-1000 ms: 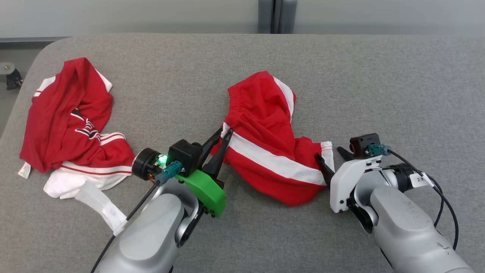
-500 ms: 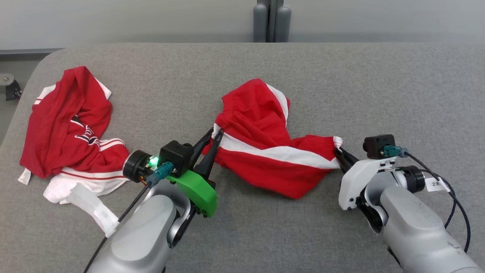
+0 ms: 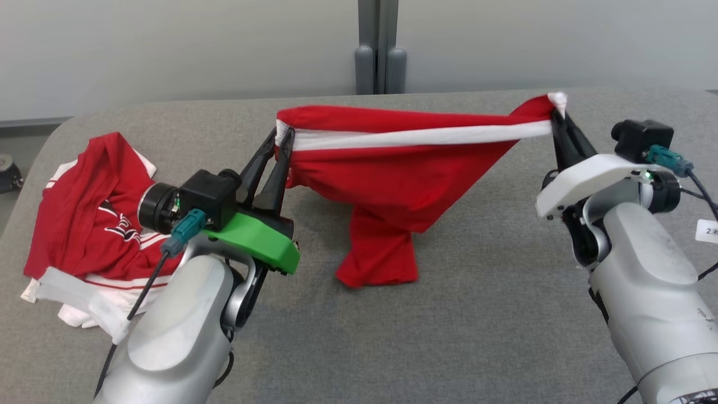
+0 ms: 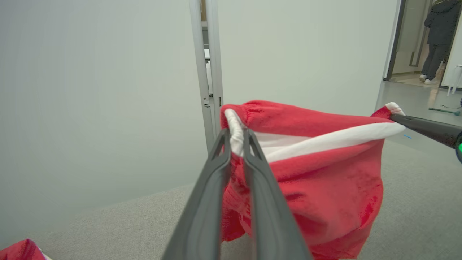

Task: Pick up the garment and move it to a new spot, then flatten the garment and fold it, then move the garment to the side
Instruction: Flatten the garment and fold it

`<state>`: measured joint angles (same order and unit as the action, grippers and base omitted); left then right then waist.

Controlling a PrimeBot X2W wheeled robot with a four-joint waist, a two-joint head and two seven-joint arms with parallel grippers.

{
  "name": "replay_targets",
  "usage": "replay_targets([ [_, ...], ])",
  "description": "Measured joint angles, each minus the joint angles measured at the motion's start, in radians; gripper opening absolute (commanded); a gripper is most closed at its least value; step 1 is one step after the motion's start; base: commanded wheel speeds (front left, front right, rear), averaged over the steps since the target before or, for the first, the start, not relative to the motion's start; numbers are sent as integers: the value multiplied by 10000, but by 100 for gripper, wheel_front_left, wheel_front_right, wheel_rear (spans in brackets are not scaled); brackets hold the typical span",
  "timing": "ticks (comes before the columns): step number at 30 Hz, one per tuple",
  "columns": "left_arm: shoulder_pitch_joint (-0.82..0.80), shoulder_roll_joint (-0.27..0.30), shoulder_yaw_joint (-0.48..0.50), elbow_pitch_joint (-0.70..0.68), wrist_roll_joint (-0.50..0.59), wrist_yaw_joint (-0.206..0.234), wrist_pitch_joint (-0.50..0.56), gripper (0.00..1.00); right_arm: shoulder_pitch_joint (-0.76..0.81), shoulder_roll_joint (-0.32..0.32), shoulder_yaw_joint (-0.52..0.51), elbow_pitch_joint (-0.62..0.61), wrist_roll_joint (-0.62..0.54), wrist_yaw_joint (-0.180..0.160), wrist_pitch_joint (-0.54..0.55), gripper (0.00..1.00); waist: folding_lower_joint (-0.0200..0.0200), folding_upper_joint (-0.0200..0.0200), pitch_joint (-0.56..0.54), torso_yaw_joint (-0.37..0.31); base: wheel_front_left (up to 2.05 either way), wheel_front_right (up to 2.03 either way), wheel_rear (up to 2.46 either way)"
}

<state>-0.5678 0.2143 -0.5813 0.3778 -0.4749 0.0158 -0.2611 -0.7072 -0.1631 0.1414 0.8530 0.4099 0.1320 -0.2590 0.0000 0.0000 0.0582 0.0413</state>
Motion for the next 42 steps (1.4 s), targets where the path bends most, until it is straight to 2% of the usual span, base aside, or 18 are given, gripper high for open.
replay_targets([
  [7,-32,-203,846,-1519,79,213,-12,0,77,917,-2199,-3434,-2215,2,-29,0,0,0,-531,-375,0,0,0],
  [11,-216,-497,1344,-2349,186,372,-12,0,141,1149,-3254,-5419,-3363,10,-38,0,0,0,-762,-565,0,0,0],
  [20,526,-499,1392,-2792,-198,372,242,0,1307,1172,-3118,-6539,-2533,10,594,0,0,0,-825,-755,0,0,0],
  [23,516,-351,1321,-2771,-222,360,654,0,1333,1185,-3189,-6625,-2487,12,961,0,0,0,-602,-783,0,0,0],
  [25,166,-255,1279,-2713,-253,192,1001,0,1072,1181,-3256,-6642,-2497,10,1162,0,0,0,-349,-804,0,0,0],
  [30,-1596,167,1484,-1952,-366,-284,1758,0,-661,1187,-3160,-6201,-2669,12,1461,0,0,0,525,-850,0,0,0],
  [36,-4831,336,1565,-199,-244,-890,2439,0,-3959,1172,-3122,-4428,-3007,10,1381,0,0,0,2177,-926,0,0,0],
  [39,-6574,291,1521,901,17,-1039,2380,0,-5637,1179,-3310,-3254,-3488,10,993,0,1,0,3047,-971,0,0,0],
  [42,-8116,52,1592,2033,153,-1099,1893,0,-7200,1198,-3875,-2192,-3908,12,364,0,1,0,3875,-1012,0,0,0],
])
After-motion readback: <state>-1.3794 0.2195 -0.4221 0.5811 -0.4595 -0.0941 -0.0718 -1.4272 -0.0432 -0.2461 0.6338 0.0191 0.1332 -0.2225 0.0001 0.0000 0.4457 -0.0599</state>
